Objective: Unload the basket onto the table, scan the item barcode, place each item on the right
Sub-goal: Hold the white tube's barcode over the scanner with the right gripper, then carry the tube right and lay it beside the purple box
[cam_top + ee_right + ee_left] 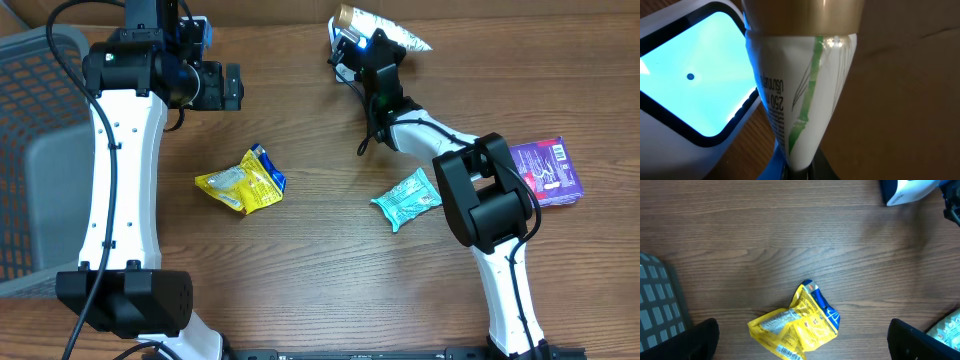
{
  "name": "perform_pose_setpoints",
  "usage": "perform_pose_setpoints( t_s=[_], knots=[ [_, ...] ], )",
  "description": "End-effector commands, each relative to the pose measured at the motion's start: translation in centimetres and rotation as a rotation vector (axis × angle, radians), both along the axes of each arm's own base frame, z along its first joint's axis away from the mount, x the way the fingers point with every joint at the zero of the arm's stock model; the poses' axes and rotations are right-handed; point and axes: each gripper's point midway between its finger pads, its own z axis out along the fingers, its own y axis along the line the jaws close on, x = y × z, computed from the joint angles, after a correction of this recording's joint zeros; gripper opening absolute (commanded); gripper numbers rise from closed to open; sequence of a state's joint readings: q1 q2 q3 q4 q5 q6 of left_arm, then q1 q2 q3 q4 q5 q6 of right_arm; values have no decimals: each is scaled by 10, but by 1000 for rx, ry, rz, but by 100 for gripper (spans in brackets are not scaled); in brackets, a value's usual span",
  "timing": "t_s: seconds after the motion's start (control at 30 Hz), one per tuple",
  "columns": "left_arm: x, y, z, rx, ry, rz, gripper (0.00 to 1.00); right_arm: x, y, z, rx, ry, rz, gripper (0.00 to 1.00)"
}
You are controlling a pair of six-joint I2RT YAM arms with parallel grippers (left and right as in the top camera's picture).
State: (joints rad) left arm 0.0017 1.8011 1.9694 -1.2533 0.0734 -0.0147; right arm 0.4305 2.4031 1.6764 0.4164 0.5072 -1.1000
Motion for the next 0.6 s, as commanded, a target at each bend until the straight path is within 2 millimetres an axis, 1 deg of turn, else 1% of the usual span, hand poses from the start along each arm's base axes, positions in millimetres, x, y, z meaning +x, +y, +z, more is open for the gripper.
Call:
perform_pose_setpoints(
  t_s=[0.0,0.07,0.1,0.2,0.27,0.33,0.4,0.43,0.5,0.57],
  knots=[
    [1,0,-6,13,12,-20,100,-7,7,74,42,-105,-35,4],
    [1,0,-6,13,13,-20,99,-13,1,100,96,-129,-68,4],
    [1,0,-6,13,12,-20,99,-18,-5,118,148,-144,-94,4],
    [1,0,-6,13,12,-20,100,-38,-16,160,286,-131,-131,4],
    [1,0,-6,13,12,-21,100,-56,-30,190,441,-130,-169,4],
    [1,0,-6,13,12,-21,99,-75,-45,213,616,-103,-197,4],
    [1,0,-6,13,12,-20,100,-91,-59,222,779,-30,-208,4],
    [1,0,-6,13,12,-20,100,-102,-69,224,876,19,-223,4],
    [1,0,-6,13,12,-20,99,-117,-86,221,1037,125,-250,4],
    [1,0,-6,13,12,-20,100,-131,-107,211,1195,240,-300,4]
  ],
)
